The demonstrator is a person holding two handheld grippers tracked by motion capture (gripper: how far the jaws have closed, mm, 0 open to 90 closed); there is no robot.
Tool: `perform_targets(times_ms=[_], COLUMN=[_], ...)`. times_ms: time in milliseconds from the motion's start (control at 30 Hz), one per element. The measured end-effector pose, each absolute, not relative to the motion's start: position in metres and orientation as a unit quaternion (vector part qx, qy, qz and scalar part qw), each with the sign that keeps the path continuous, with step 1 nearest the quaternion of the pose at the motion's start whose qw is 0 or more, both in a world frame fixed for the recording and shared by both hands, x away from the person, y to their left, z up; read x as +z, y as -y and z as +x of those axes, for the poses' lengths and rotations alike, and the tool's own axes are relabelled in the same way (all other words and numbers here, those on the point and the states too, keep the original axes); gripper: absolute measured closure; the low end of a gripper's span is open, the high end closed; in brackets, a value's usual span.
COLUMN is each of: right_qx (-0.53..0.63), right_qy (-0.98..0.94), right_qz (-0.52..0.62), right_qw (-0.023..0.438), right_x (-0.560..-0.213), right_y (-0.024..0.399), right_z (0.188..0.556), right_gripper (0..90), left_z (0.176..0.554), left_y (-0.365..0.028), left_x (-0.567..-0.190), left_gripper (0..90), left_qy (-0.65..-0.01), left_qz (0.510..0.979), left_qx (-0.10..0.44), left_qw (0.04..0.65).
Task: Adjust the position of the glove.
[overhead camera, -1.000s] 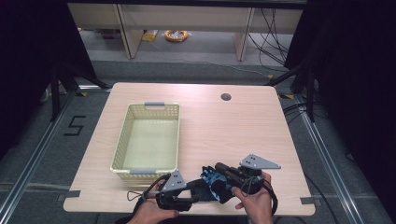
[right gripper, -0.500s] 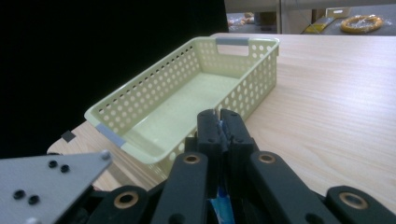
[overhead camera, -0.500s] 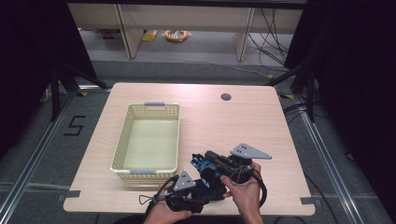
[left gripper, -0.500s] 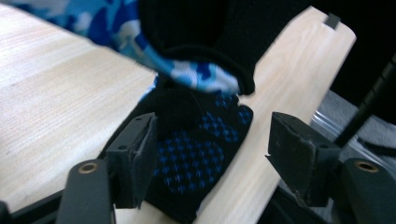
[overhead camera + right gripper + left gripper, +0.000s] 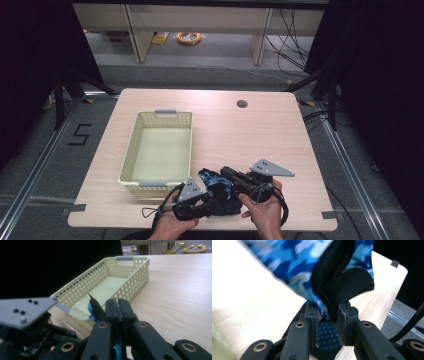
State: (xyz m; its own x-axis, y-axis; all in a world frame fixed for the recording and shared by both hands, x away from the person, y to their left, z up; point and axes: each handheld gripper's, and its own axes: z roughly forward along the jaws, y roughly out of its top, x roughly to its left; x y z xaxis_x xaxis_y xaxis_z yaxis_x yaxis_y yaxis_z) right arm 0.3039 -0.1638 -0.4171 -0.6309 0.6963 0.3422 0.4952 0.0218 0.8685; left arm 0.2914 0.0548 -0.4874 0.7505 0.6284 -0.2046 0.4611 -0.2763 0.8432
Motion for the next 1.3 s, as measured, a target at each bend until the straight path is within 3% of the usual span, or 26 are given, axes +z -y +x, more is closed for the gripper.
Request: perform_targets(times_ms=[200, 233, 533, 567, 800, 833, 967, 1033, 1067, 1133, 1300], right_qx=[0.537, 0.53, 0.498, 0.499, 0.489, 0.482, 0.48, 0.483, 0.474, 0.466, 0.439], right_qy=[-0.721, -0.718, -0.728, -0.735, -0.729, -0.737, -0.726, -0.722, -0.733, -0.724, -0.737], right_qz=[0.426, 0.444, 0.468, 0.455, 0.478, 0.47, 0.491, 0.494, 0.484, 0.508, 0.51], right_qw=[0.098, 0.078, 0.052, 0.066, 0.04, 0.058, 0.035, 0.03, 0.049, 0.033, 0.063], right_x=[-0.436, -0.439, -0.467, -0.472, -0.486, -0.487, -0.491, -0.495, -0.498, -0.498, -0.5], right_y=[0.179, 0.18, 0.195, 0.196, 0.193, 0.195, 0.194, 0.194, 0.197, 0.197, 0.203], right_z=[0.293, 0.288, 0.266, 0.267, 0.263, 0.264, 0.263, 0.264, 0.267, 0.265, 0.269], right_gripper=[88.0, 88.0, 88.0, 88.0, 87.9, 87.6, 87.1, 85.3, 82.7, 80.9, 69.5], left_z=[0.29, 0.291, 0.292, 0.293, 0.306, 0.307, 0.312, 0.312, 0.312, 0.312, 0.313], left_y=[-0.068, -0.068, -0.069, -0.068, -0.061, -0.06, -0.06, -0.06, -0.059, -0.06, -0.06], left_x=[-0.488, -0.489, -0.481, -0.481, -0.479, -0.479, -0.48, -0.485, -0.487, -0.49, -0.493], left_gripper=[76.2, 76.4, 79.1, 79.3, 79.6, 79.5, 79.1, 78.7, 78.5, 77.4, 74.4], left_qy=[-0.322, -0.317, -0.288, -0.292, -0.266, -0.269, -0.251, -0.25, -0.247, -0.247, -0.241], left_qz=[0.812, 0.812, 0.836, 0.836, 0.855, 0.855, 0.869, 0.874, 0.874, 0.876, 0.881], left_qx=[0.079, 0.076, 0.072, 0.067, 0.086, 0.084, 0.086, 0.094, 0.094, 0.099, 0.112], left_qw=[0.48, 0.484, 0.462, 0.459, 0.437, 0.435, 0.418, 0.406, 0.408, 0.401, 0.39])
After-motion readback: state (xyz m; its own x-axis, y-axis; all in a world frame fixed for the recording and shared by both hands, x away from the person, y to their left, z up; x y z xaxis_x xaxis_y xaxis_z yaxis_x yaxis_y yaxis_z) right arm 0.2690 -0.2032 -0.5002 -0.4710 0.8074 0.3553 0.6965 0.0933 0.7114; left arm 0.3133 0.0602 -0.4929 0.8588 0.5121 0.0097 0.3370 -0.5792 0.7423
